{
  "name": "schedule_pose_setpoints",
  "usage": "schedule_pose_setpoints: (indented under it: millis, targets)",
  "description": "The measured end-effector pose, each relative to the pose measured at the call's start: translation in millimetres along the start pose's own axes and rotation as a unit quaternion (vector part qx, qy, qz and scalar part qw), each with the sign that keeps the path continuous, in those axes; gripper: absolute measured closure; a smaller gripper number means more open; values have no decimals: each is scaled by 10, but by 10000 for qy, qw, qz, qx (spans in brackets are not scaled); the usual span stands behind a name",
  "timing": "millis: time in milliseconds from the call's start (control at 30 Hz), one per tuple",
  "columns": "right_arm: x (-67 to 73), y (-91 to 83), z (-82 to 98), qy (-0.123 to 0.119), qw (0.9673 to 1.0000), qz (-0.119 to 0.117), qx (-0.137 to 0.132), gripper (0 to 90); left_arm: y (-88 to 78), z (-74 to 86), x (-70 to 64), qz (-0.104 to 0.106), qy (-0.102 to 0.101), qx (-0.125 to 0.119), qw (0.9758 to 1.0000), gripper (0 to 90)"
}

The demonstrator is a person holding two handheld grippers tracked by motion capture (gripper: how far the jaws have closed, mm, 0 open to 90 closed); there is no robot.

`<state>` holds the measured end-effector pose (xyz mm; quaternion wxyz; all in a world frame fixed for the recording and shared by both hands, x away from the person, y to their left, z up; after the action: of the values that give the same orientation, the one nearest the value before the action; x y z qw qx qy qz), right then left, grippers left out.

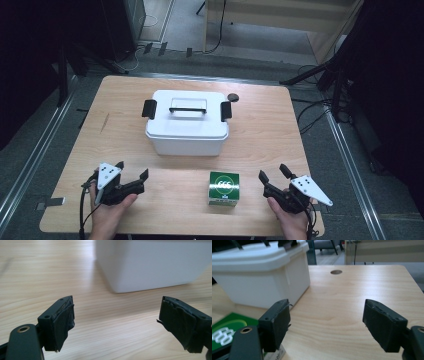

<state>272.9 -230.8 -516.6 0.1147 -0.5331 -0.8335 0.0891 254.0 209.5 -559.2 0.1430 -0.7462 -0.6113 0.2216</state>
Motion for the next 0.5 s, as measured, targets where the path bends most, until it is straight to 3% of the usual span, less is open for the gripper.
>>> schedule_pose_setpoints:
  millis: [33,67,100,133,200,300,333,367,400,500]
  targets:
    - [-36,-4,-93,20,9999,-88,-113,174,4,47,164,-217,-123,68,9997,133]
    - [-57,-5,-136,5,9998,-153,-121,160,4,47,164,-217,-123,68,9997,133]
    - [-78,-3,-180,30,9997,-230,-127,158,-1,74,317,-461,-156,84,9988,133]
    - [-78,-3,-180,30,9997,-230,-127,158,-1,74,317,-461,-156,84,9988,133]
    - [-152,22,-289,-27,9993,-360,-85,137,-19,78,546,-722,-374,86,9966,133]
    - [-206,47,-344,-148,9995,-289,20,138,-36,79,682,-778,-521,53,9956,133]
    - [-244,73,-414,-132,9994,-321,40,139,-57,83,801,-920,-542,25,9943,134]
    - [-244,73,-414,-132,9994,-321,40,139,-57,83,801,-920,-542,25,9943,134]
    - [-268,126,-473,-292,9991,-237,178,139,-71,89,902,-1112,-451,29,9928,134]
    - [-242,229,-561,-586,9969,-260,464,132,-83,100,1020,-1245,-483,36,9910,136]
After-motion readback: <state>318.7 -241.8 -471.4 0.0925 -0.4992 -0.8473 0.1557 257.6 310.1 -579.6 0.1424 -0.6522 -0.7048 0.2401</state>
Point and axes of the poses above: each handheld gripper's, and its own axes: y roughly forward along the jaws, z roughly out of its underside, x roughly to its left, the point moved 7 cm from there along y, roughly forward along the jaws, and after that the axes turned 3 degrees about -y, right-handed, at the moved point
